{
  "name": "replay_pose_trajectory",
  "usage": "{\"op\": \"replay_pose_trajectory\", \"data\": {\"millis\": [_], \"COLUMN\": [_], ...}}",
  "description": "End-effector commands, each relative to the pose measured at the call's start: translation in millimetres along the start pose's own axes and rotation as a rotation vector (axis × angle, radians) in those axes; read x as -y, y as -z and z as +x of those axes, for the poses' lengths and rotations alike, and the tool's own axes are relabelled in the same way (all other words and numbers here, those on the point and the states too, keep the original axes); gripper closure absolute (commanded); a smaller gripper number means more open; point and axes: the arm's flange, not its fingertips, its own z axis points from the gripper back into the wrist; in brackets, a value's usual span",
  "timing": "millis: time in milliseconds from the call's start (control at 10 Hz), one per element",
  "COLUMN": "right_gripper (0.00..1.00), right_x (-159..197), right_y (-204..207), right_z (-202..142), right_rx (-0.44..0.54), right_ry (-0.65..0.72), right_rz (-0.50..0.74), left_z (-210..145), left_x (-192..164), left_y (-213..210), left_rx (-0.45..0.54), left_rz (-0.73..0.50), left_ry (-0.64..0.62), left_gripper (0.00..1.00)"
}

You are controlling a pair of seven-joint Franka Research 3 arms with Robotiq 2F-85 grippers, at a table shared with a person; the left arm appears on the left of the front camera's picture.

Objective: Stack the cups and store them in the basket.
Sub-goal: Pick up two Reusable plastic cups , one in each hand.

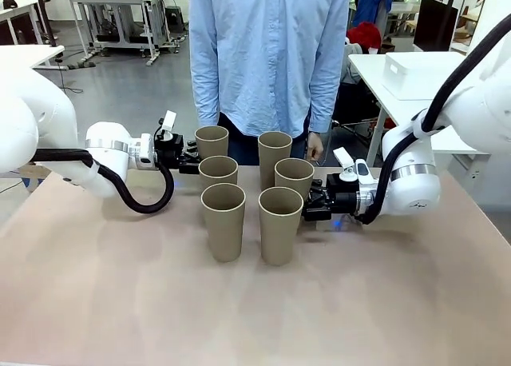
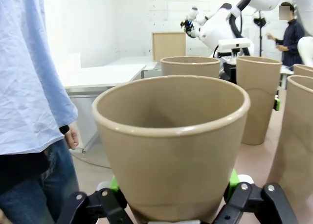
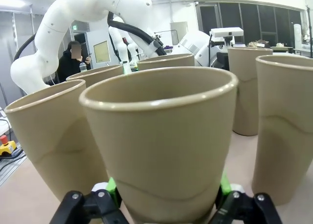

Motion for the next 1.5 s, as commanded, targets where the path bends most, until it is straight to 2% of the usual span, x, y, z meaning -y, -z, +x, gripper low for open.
{"op": "replay_pose_trajectory", "data": {"millis": [0, 100, 200, 300, 400, 600, 700, 1000, 1400], "right_gripper": [0.4, 0.22, 0.6, 0.6, 0.6, 0.6, 0.16, 0.16, 0.16], "right_x": [6.5, 6.5, 6.5, 0.6, 0.6, 0.6, 0.9, -33.6, -97.3], "right_y": [-2.5, -6.0, -11.1, -2.5, -2.5, -2.5, -5.5, -39.8, -51.3], "right_z": [1.6, 1.7, 5.0, -0.7, -0.7, -0.7, -1.4, 73.0, 182.6], "right_rx": [0.022, 0.032, 0.049, 0.006, 0.006, 0.006, 0.011, 0.048, 0.025], "right_ry": [0.018, 0.018, 0.012, 0.003, 0.003, 0.003, 0.005, -0.04, -0.121], "right_rz": [0.009, -0.002, -0.019, -0.001, -0.001, -0.001, -0.002, -0.072, -0.167], "left_z": [-0.6, -0.9, 1.1, 5.2, -0.3, -0.3, -1.0, 68.6, 202.9], "left_x": [-1.6, -1.0, -1.7, -0.3, -1.8, -1.8, -1.9, 42.4, 99.2], "left_y": [-4.2, -8.1, -13.1, -15.9, -9.4, -9.4, -14.6, -51.6, -44.3], "left_rx": [0.017, 0.011, 0.028, 0.06, 0.002, 0.002, 0.007, 0.066, 0.061], "left_rz": [0.002, 0.011, 0.016, 0.007, 0.012, 0.012, 0.013, 0.019, -0.012], "left_ry": [0.016, 0.022, 0.024, -0.037, 0.003, 0.003, -0.007, 0.019, 0.086], "left_gripper": [0.38, 0.25, 0.57, 0.57, 0.57, 0.57, 0.15, 0.15, 0.15]}}
